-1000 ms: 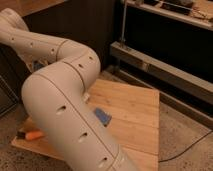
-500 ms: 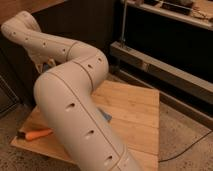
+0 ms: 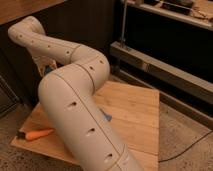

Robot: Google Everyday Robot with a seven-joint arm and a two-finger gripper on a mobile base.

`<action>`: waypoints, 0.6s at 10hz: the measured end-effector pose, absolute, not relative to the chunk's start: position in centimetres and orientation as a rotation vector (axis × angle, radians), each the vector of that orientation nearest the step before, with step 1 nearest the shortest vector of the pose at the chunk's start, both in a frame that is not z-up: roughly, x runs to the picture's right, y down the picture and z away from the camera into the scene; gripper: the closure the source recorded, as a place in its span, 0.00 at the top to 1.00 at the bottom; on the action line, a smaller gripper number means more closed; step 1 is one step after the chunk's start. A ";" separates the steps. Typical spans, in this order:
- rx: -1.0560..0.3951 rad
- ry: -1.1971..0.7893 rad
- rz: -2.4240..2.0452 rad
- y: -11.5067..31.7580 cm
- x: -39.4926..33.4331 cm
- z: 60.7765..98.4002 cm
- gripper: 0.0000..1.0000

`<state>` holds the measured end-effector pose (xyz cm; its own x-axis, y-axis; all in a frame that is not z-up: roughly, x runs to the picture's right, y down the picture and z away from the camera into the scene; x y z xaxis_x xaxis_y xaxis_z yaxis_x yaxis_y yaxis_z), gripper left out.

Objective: Place the ceramic cup over the eraser

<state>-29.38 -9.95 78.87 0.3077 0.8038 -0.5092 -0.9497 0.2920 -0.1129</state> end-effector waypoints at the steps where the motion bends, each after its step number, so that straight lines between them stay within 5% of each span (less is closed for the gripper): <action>1: -0.437 0.392 1.207 -9.8 -29.4 79.0 0.00; 6: -0.443 0.369 1.149 -9.3 -31.0 80.3 0.00</action>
<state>-30.96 -9.32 80.30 0.3666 0.7868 -0.4965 -0.9288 0.3404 -0.1464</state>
